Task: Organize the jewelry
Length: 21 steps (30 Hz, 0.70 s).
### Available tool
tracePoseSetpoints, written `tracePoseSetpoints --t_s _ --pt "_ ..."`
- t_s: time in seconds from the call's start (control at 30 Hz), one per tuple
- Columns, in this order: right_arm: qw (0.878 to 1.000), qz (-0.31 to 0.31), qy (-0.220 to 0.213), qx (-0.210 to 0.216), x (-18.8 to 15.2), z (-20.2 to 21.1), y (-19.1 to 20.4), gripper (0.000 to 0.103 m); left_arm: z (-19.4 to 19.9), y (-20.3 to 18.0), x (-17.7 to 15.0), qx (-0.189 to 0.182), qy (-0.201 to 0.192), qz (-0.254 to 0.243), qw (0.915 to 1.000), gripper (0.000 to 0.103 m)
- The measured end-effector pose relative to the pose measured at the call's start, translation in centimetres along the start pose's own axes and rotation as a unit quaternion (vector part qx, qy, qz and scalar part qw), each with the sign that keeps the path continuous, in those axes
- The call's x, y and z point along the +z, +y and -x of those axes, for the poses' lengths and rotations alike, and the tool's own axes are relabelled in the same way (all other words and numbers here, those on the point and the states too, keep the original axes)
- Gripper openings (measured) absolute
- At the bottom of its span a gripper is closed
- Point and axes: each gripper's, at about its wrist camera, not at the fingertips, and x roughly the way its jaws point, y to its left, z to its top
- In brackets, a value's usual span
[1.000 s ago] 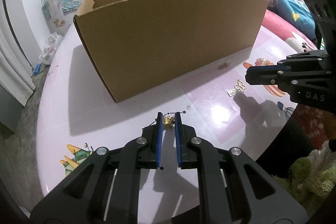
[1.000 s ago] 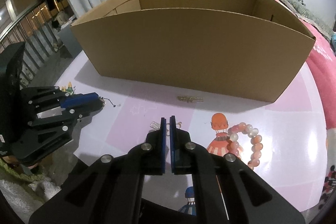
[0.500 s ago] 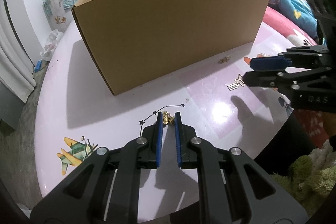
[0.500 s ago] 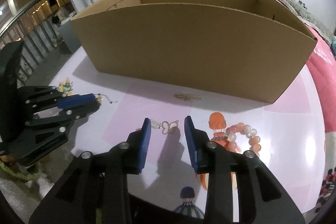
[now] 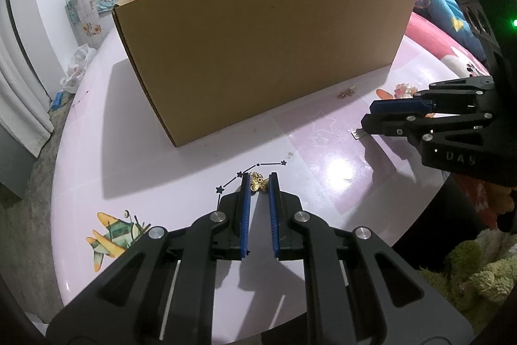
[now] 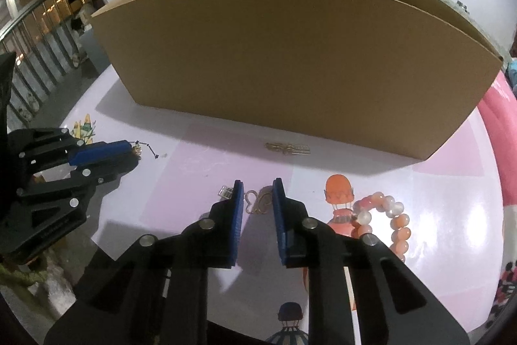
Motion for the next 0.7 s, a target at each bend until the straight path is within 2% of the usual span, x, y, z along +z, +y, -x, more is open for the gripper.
tracePoseSetpoints --t_s 0.27,0.33,0.37,0.4,0.7 --pt "1.0 -0.019 0.007 0.017 0.4 -0.4 -0.7 0.016 0.0 0.0 0.0 -0.002 -0.001 0.001 1.0 0.01" --pt "1.0 -0.021 0.005 0.019 0.5 -0.4 -0.9 0.012 0.0 -0.1 0.0 -0.001 -0.001 0.001 1.0 0.01" --pt "0.999 -0.022 0.005 0.024 0.5 -0.4 -1.2 0.001 0.0 0.0 0.0 -0.001 0.0 0.0 1.0 0.01" --pt "0.999 -0.026 0.005 0.028 0.3 -0.3 -1.4 0.0 0.0 0.0 0.0 -0.001 0.0 0.001 1.0 0.01" --pt "0.999 -0.034 0.004 0.041 -0.1 0.6 -2.2 0.001 0.0 0.0 0.0 -0.001 -0.001 0.001 1.0 0.01"
